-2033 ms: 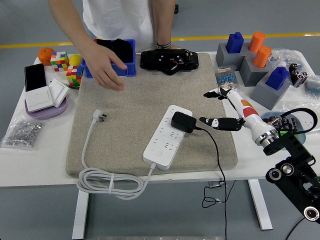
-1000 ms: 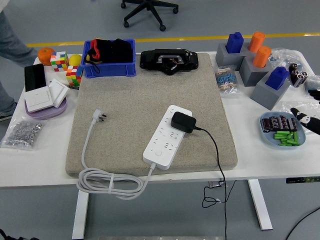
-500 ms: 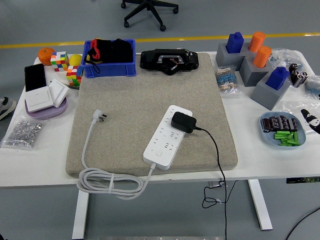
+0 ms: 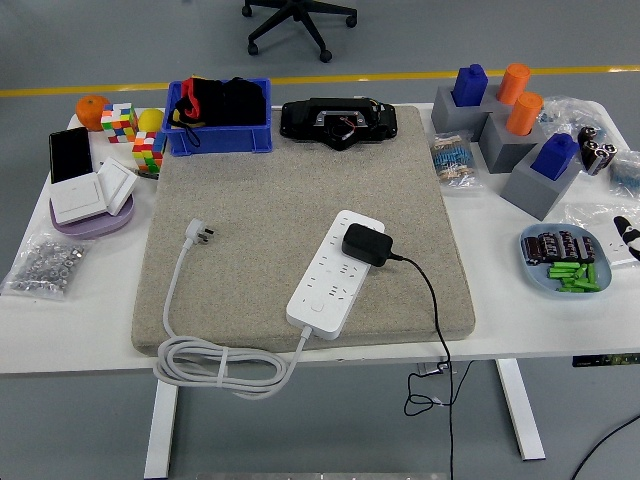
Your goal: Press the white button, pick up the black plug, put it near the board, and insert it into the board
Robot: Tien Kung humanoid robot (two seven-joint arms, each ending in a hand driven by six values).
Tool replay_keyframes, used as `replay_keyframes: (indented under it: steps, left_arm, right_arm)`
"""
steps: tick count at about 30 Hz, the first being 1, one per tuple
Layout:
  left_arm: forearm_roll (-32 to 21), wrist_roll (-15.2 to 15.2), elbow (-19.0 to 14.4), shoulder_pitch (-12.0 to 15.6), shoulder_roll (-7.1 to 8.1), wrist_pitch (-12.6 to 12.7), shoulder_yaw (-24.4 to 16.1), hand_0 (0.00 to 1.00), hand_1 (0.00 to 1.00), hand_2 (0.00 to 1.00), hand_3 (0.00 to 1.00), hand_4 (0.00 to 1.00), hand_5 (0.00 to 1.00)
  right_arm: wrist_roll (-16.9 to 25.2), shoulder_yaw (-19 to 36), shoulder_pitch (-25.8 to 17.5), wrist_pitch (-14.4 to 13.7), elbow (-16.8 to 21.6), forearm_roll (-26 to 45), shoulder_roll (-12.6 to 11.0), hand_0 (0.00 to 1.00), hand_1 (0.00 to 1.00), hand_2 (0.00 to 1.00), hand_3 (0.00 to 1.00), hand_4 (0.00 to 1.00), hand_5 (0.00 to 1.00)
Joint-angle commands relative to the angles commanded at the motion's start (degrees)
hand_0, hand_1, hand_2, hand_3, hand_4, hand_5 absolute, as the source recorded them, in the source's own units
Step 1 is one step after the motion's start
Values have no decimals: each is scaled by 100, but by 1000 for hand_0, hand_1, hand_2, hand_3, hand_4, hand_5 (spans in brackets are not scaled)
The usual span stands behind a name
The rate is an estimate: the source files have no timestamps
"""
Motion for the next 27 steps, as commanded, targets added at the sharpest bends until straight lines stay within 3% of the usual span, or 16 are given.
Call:
replay_keyframes:
  steps: [10, 27]
  left_arm:
    - [226, 35, 0, 68, 48, 7, -244, 689, 637, 612, 636, 554, 185]
    - [219, 44, 0, 138, 63, 19, -249, 689, 637, 612, 637, 554, 183]
  right_arm:
    - [-34, 89, -27, 35, 63, 21, 48, 723, 645, 606, 609, 848, 204]
    - [-122, 231, -55, 146, 259, -16, 177, 719, 636, 592, 607, 832, 196]
